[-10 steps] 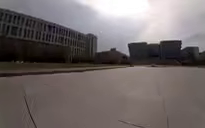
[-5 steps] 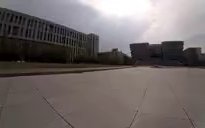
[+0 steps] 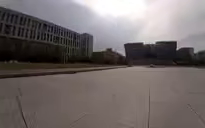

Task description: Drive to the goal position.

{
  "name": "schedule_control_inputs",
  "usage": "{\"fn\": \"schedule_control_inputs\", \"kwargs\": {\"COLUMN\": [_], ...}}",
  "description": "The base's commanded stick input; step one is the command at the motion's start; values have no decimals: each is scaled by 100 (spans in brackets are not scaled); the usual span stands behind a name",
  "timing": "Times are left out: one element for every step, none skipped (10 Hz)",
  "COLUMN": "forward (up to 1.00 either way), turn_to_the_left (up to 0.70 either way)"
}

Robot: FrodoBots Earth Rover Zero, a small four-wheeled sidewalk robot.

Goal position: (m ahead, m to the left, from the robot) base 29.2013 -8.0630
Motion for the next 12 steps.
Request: {"fn": "schedule_control_inputs", "kwargs": {"forward": [100,100,100,100,100,100,100,100,100,100,100,100], "turn_to_the_left": [-27,-27,-27,-27,-27,-27,-27,-27,-27,-27,-27,-27]}}
